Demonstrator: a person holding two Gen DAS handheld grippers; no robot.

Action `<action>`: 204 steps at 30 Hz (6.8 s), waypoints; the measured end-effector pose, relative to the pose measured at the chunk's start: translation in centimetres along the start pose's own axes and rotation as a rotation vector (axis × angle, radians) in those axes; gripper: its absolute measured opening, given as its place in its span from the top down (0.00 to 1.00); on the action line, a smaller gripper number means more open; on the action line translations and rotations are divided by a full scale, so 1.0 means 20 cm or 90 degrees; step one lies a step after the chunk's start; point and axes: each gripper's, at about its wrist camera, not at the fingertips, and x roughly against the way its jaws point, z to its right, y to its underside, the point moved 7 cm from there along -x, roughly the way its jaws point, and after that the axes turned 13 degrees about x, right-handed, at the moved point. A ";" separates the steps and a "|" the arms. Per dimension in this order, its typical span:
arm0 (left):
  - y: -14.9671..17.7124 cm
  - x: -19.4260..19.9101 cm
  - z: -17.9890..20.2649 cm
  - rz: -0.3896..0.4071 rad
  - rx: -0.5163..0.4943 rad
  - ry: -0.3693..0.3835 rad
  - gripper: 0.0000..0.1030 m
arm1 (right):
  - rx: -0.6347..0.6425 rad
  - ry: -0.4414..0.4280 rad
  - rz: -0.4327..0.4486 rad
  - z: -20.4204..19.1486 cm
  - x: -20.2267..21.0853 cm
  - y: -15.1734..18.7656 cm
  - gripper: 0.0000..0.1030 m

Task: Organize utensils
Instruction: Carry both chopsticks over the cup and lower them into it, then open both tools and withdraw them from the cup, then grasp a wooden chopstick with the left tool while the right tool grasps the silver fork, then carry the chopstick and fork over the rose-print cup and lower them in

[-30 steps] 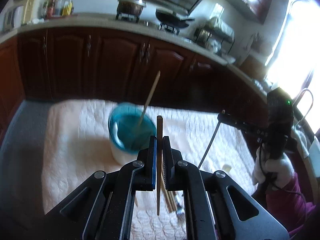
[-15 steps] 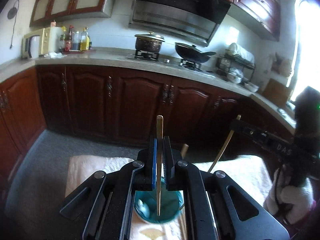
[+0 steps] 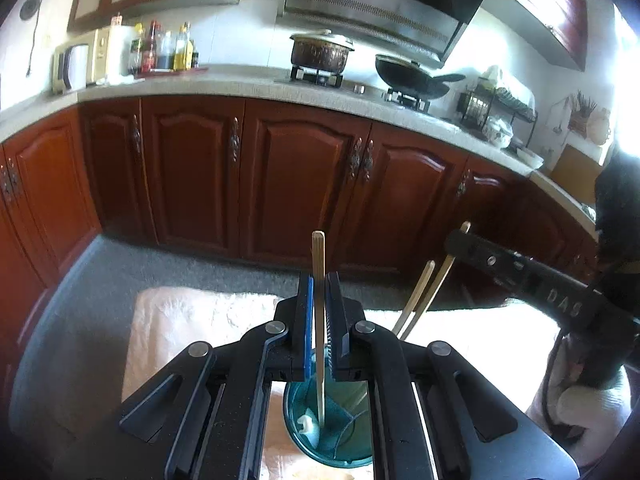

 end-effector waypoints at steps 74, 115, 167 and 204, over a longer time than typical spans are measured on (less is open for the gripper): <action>1.40 -0.21 0.20 -0.334 -0.071 0.006 0.65 | -0.170 0.057 -0.228 0.30 0.51 1.27 0.65; 1.25 -0.07 0.04 -0.320 -0.141 -0.007 0.70 | -0.128 0.041 -0.366 0.27 0.31 1.51 0.77; 0.48 0.55 0.11 -0.148 -0.037 0.139 0.94 | -0.029 -0.034 -0.140 -0.01 0.73 0.85 0.95; -0.11 0.17 0.10 0.015 -0.059 0.002 0.94 | 0.020 -0.062 -0.148 -0.09 0.04 0.40 0.95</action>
